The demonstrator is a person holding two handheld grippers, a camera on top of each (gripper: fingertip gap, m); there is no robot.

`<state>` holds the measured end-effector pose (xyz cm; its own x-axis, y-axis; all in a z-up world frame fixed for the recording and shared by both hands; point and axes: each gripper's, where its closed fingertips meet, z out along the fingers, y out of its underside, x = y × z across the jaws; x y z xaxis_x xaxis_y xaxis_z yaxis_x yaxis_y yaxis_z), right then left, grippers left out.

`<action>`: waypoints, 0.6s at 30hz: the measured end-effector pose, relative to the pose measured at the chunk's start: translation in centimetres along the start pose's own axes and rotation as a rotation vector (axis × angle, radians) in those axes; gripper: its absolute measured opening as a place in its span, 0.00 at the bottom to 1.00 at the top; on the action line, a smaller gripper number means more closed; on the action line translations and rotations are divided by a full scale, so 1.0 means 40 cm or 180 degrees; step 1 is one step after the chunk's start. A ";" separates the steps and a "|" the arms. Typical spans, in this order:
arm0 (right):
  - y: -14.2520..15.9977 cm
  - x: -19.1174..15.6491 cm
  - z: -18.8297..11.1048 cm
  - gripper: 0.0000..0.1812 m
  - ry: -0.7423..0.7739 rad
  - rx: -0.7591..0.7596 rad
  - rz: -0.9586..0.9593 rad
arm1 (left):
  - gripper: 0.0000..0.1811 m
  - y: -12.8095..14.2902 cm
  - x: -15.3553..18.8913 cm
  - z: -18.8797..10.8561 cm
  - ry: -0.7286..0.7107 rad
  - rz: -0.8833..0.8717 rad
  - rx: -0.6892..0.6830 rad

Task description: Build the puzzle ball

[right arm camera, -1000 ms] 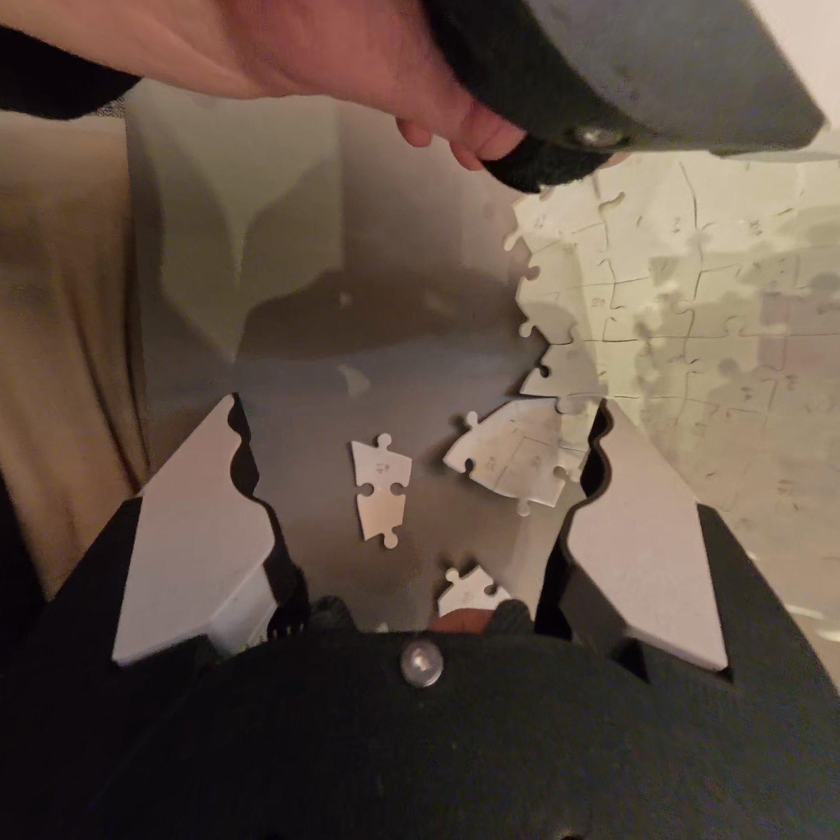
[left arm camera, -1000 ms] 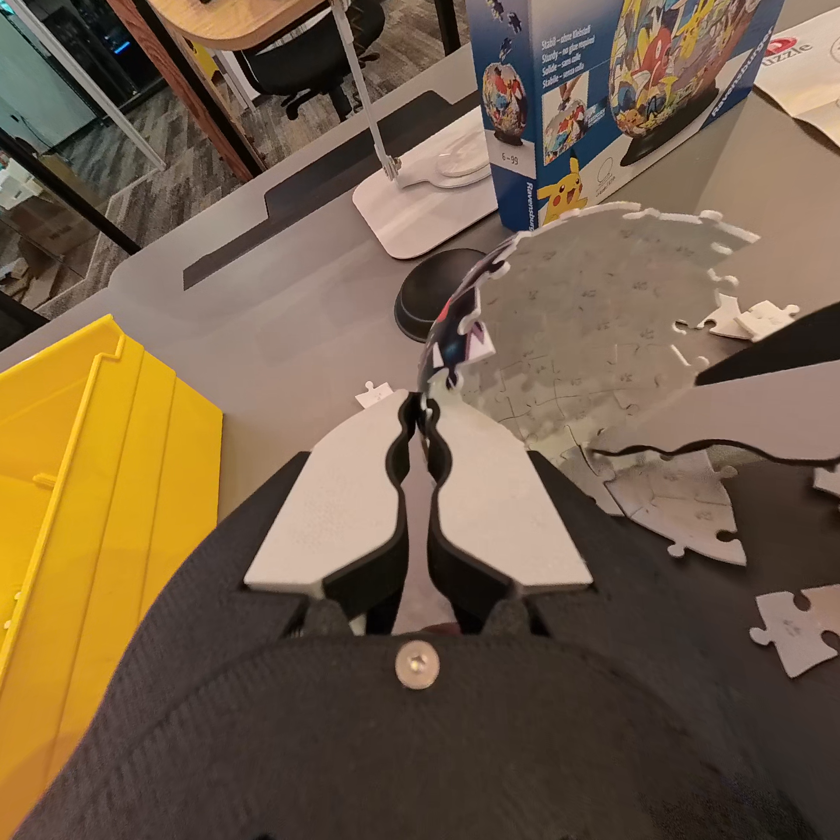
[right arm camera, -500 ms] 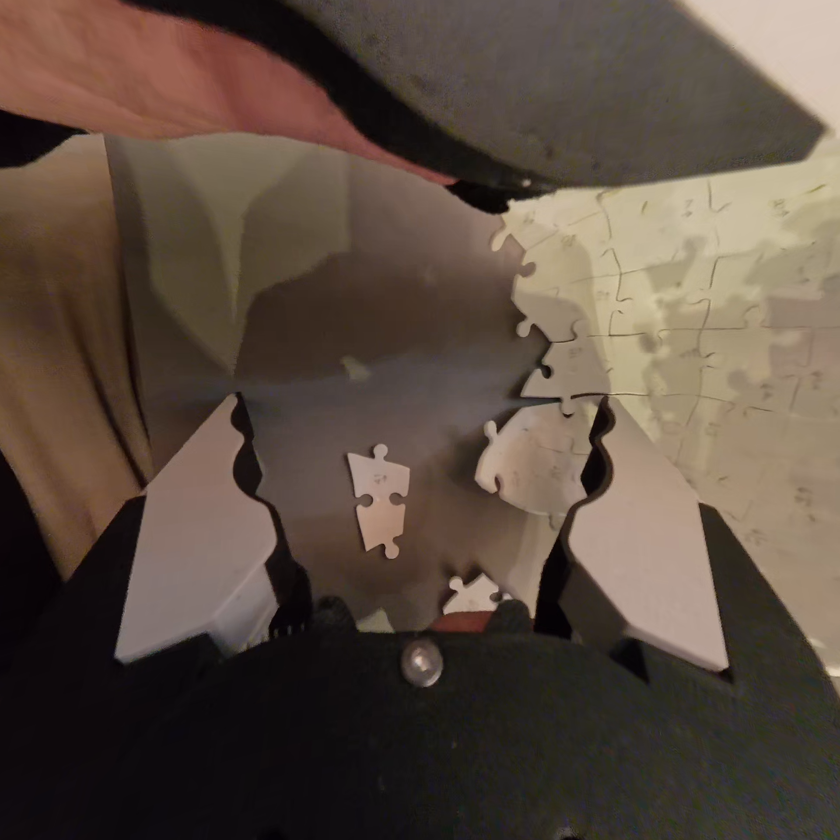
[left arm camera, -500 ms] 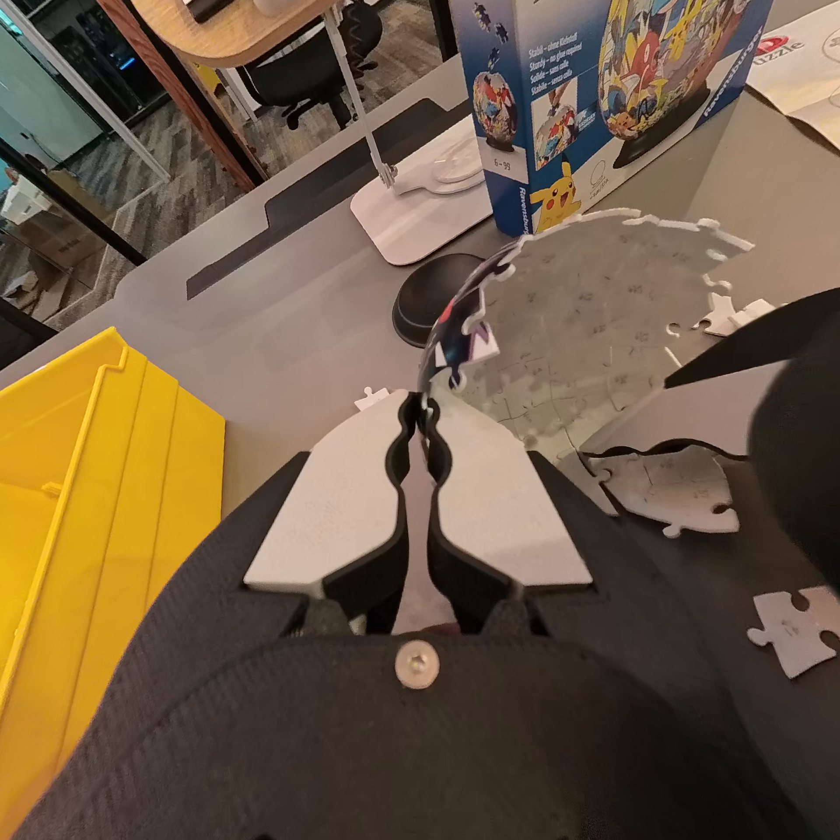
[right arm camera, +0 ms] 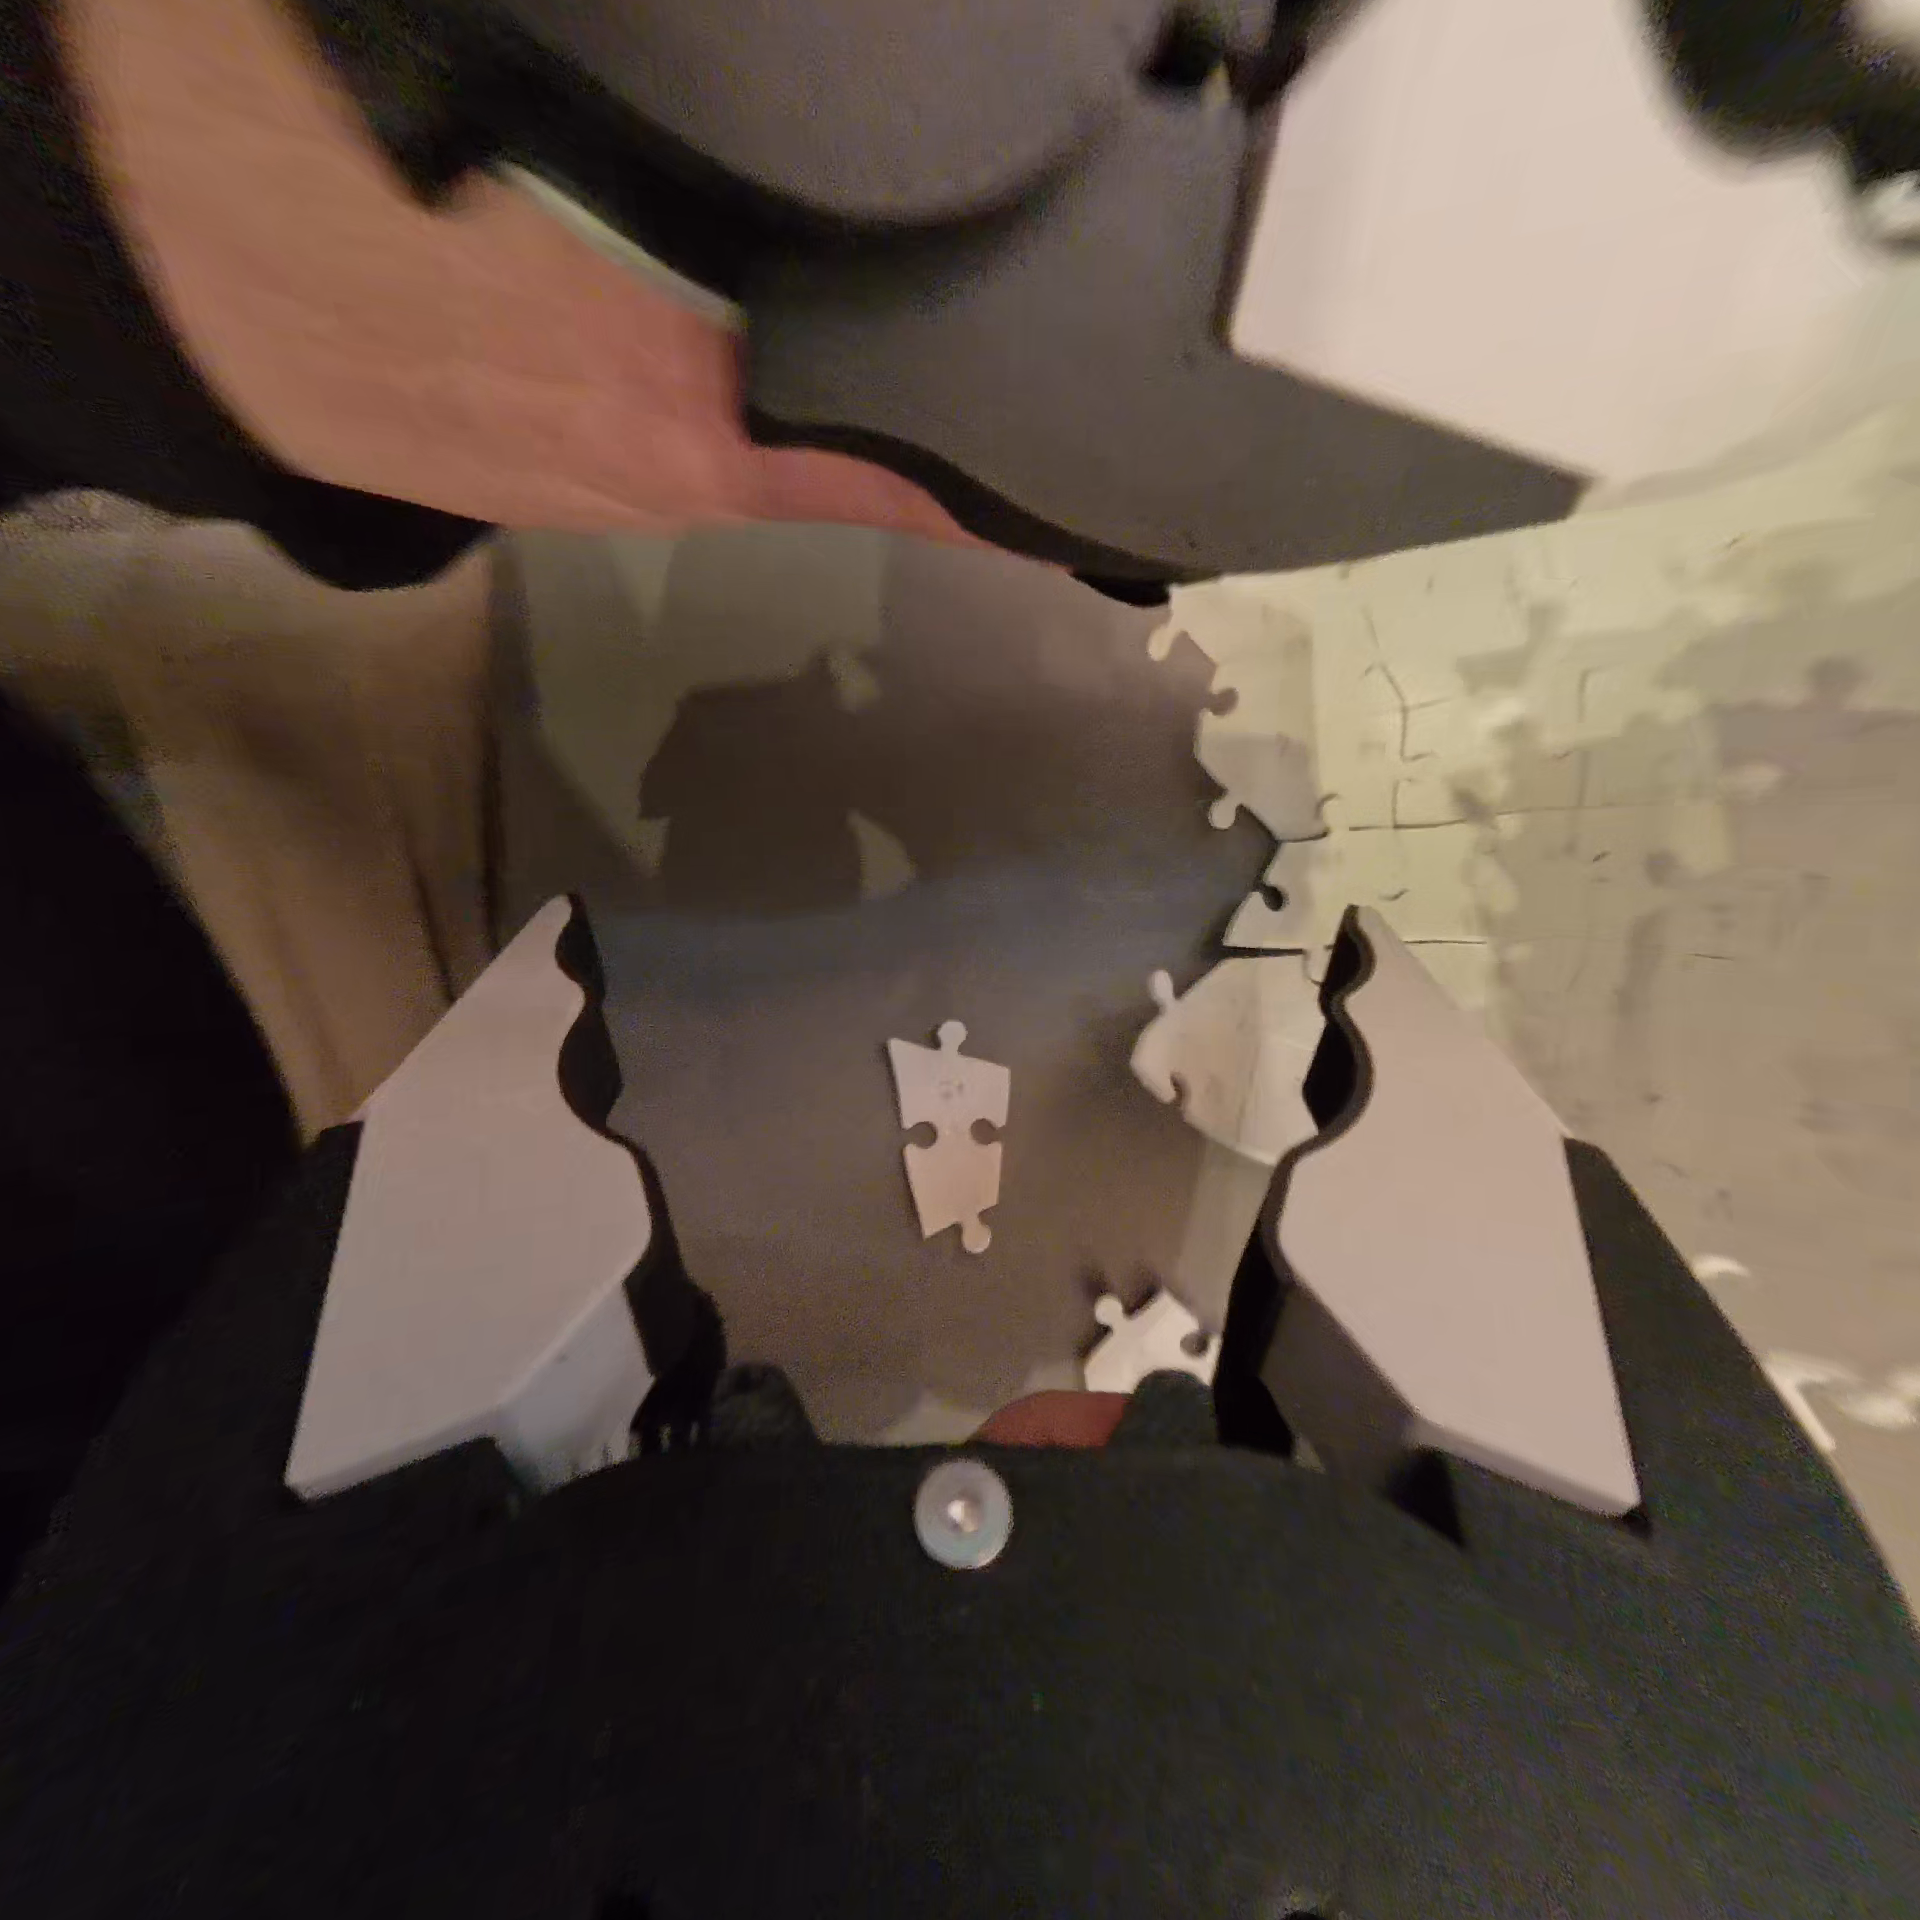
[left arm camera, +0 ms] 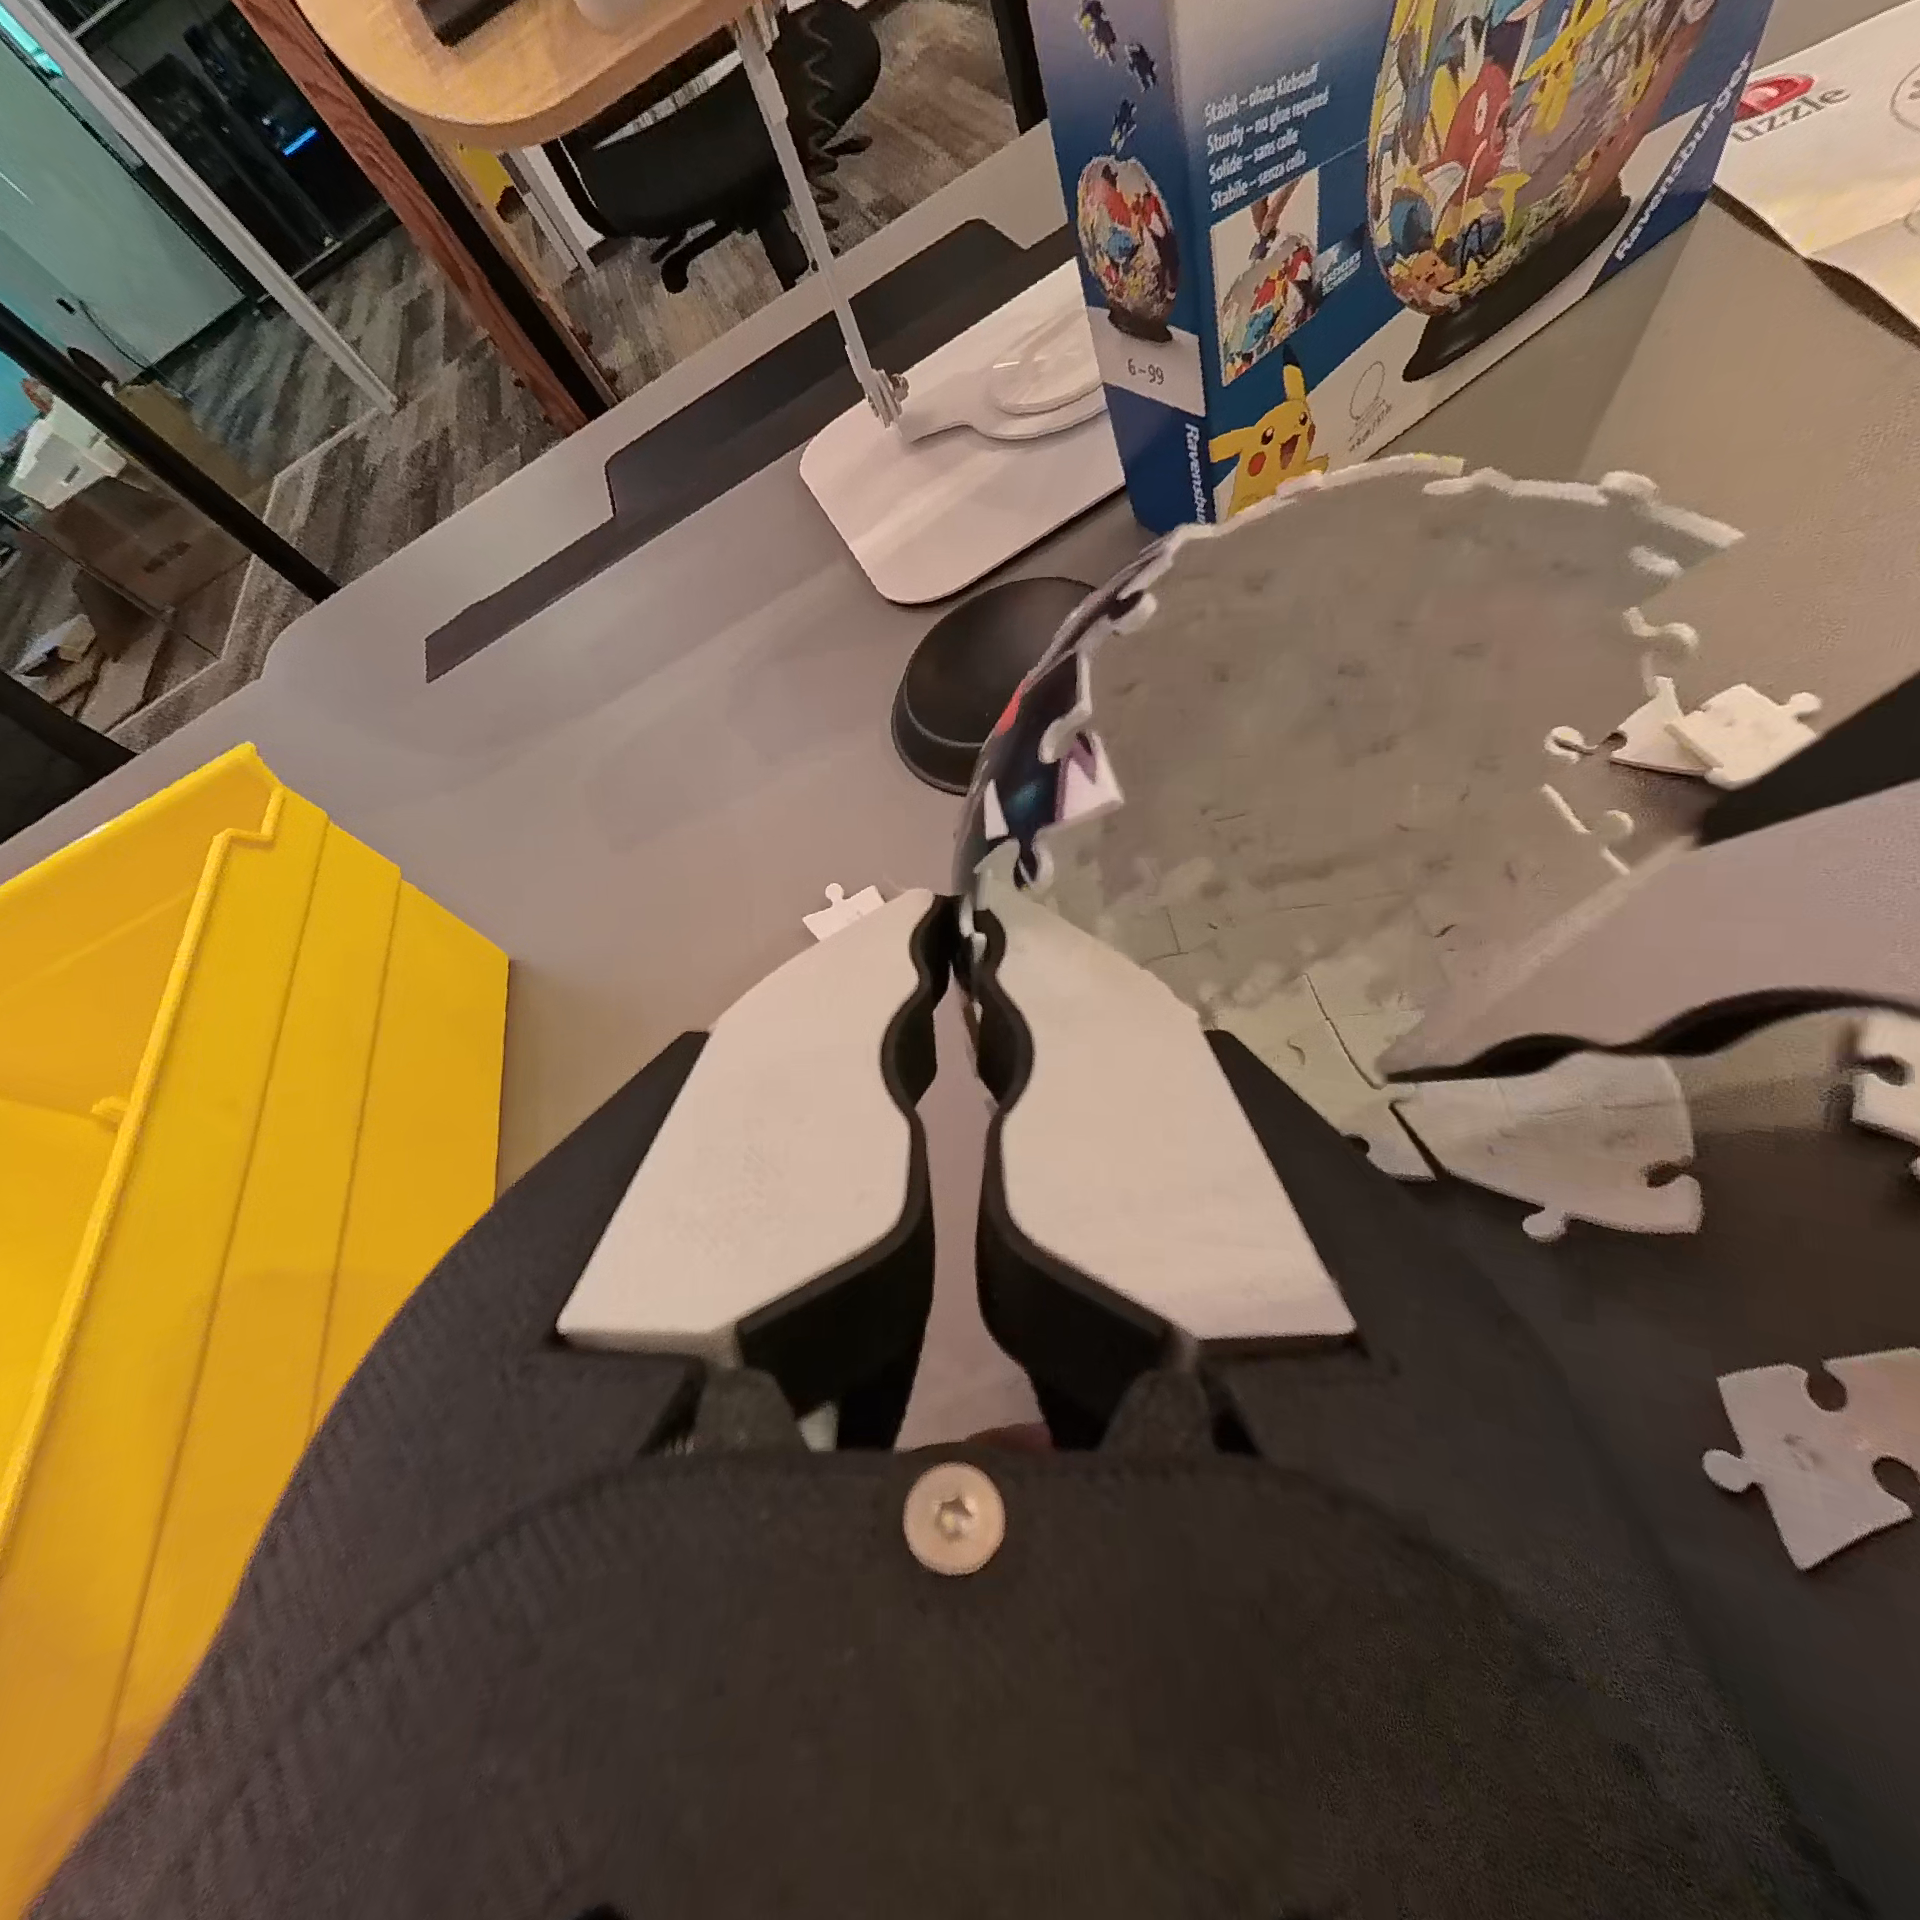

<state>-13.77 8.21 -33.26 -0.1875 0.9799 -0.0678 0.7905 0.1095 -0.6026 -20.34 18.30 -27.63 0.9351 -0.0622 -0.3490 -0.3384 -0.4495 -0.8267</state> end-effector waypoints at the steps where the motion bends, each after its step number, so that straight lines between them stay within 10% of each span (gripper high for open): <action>1: -0.009 -0.006 -0.025 0.72 0.0008 0.0105 0.0013 | 0.01 0.000 0.000 0.000 0.0001 -0.0005 -0.0004; 7: 0.033 0.033 -0.129 0.48 0.0103 0.0559 0.1320 | 0.01 -0.001 0.000 0.000 0.0010 -0.0043 -0.0008; 18: 0.057 0.117 -0.073 0.19 -0.0184 0.1271 0.3191 | 0.01 -0.012 0.001 -0.004 -0.0045 -0.0057 0.0039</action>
<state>-11.14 13.52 -32.61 0.4035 0.5826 -0.7055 0.3541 -0.8104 -0.4667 -20.13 18.39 -27.18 0.9394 -0.0415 -0.3402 -0.3230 -0.4395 -0.8382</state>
